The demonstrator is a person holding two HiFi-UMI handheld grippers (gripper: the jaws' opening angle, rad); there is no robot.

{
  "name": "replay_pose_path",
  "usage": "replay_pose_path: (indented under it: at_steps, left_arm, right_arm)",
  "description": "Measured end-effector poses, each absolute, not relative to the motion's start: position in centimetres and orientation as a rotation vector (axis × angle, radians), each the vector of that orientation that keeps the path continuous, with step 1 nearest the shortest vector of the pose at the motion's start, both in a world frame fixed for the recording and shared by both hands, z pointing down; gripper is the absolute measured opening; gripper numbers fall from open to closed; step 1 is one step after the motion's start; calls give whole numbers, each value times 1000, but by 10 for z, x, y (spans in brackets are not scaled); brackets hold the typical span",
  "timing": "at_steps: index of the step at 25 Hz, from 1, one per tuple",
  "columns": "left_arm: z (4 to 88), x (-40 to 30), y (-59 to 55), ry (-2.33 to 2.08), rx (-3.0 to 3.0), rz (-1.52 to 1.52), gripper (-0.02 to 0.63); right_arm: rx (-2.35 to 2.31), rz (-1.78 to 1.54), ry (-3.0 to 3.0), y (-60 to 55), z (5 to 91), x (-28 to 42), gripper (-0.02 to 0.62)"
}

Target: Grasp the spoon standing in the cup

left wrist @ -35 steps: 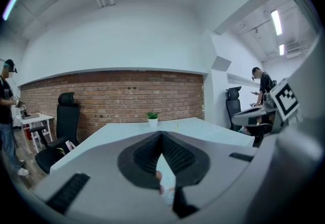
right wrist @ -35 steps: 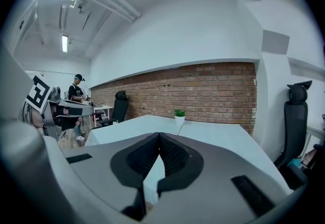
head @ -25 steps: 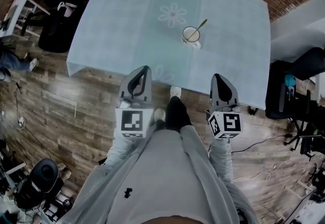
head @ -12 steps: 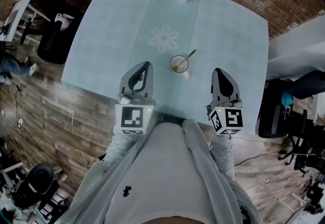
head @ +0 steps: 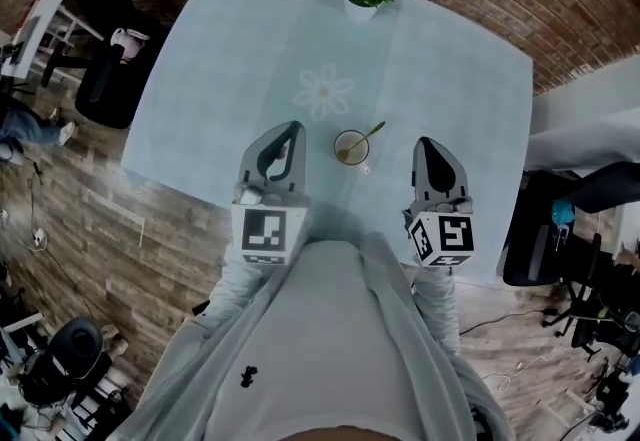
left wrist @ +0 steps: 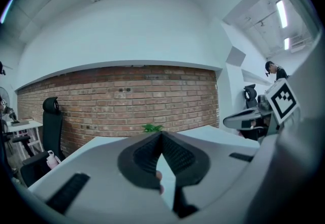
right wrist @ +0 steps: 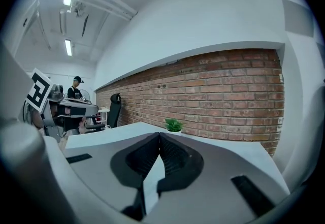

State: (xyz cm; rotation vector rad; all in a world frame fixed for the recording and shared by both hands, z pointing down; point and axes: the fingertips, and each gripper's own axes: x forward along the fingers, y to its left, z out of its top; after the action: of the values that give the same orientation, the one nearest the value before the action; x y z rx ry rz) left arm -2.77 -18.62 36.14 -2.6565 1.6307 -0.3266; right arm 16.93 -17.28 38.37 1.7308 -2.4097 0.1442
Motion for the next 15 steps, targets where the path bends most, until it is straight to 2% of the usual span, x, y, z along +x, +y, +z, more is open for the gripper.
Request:
replay_pose_path:
  at_steps: [15]
  left_arm:
    - [367,-25,-204,1583,-2709,-335,17]
  right_arm:
    - [1706,163,-2382,-189,393,156,17]
